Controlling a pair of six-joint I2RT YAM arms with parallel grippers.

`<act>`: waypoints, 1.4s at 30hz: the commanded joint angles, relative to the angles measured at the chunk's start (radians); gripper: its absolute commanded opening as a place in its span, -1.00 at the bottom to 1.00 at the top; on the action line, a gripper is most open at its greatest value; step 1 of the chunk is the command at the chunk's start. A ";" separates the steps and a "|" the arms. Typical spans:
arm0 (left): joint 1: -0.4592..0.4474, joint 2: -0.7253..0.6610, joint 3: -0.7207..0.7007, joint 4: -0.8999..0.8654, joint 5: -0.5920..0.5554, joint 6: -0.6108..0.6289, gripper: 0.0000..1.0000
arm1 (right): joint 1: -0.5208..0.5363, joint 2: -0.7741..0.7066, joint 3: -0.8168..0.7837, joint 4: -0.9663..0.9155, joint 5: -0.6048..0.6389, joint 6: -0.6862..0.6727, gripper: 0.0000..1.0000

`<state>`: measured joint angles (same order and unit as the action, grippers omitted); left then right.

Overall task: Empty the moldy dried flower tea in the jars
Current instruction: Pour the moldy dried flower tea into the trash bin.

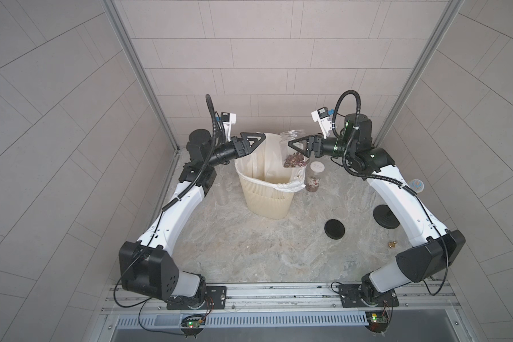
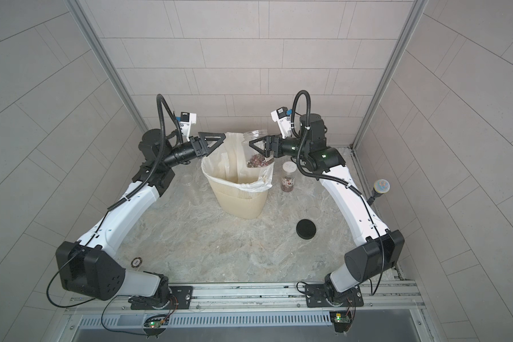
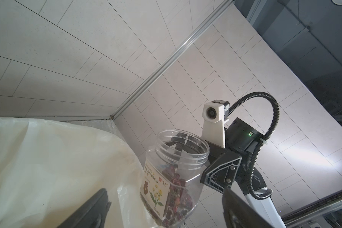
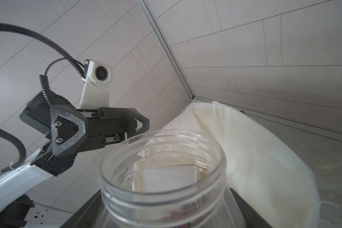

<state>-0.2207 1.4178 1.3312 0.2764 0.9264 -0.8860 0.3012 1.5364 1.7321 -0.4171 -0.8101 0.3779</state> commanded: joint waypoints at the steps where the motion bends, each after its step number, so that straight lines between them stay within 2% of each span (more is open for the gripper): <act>1: 0.005 0.015 0.059 -0.062 -0.006 0.063 0.84 | 0.007 0.012 0.070 -0.181 0.113 -0.233 -0.03; 5: 0.005 0.040 0.091 -0.107 -0.001 0.079 0.81 | 0.029 0.026 0.119 -0.224 0.174 -0.338 -0.04; 13: 0.006 0.086 0.154 -0.196 -0.005 0.119 0.77 | 0.137 0.060 0.246 -0.334 0.382 -0.585 -0.04; 20: 0.005 0.111 0.181 -0.209 0.019 0.123 0.72 | 0.237 0.010 0.197 -0.308 0.577 -0.840 -0.04; 24: -0.010 0.115 0.165 -0.205 0.036 0.122 0.68 | 0.254 -0.010 0.167 -0.277 0.610 -0.877 -0.04; 29: -0.038 0.123 0.145 -0.246 0.042 0.143 0.52 | 0.284 -0.022 0.140 -0.262 0.654 -0.926 -0.04; 42: -0.132 0.197 0.255 -0.517 0.004 0.356 0.28 | 0.327 -0.035 0.118 -0.243 0.693 -0.972 -0.05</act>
<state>-0.3393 1.6146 1.5383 -0.1715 0.9390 -0.6121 0.6086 1.5364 1.8435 -0.6918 -0.1417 -0.5549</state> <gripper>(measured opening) 0.641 0.871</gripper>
